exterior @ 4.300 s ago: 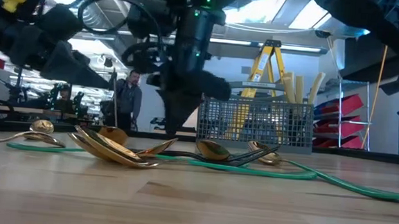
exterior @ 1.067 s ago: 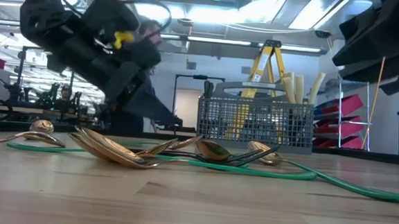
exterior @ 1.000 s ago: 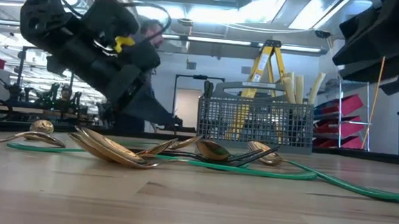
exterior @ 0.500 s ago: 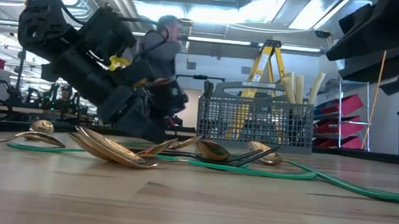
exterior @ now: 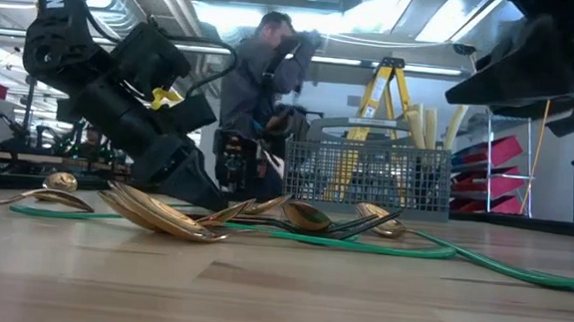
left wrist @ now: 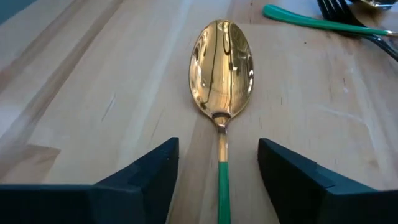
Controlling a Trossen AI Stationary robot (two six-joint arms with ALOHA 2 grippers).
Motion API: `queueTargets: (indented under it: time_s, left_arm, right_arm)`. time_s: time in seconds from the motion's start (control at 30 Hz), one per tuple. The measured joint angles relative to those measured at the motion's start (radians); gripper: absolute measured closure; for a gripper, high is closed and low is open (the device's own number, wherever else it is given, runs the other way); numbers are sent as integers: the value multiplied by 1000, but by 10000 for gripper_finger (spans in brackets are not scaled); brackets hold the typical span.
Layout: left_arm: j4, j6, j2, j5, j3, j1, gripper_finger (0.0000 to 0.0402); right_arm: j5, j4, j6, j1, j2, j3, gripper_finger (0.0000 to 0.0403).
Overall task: Sort silverware
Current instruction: Put the green spoon into the gray organizer
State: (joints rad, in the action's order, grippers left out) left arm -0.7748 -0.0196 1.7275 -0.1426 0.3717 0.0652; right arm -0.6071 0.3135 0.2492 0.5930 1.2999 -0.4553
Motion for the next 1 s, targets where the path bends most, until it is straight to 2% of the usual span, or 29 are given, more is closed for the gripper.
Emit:
queueTargets:
  time_s: [0.13,0.57,0.83,1.0]
  left_arm:
    - [-59,-3,35,26,-1,9,230]
    - [-91,-31,97,51,-5,15,387]
    - [-98,-87,98,27,-9,2,399]
    - [-87,-98,49,15,-10,-10,400]
  right_arm:
    - [16,19,-24,-14,0,0,403]
    - [16,38,-47,-13,0,0,403]
    - [44,24,-46,-11,0,0,403]
    - [43,-25,-46,-11,0,0,403]
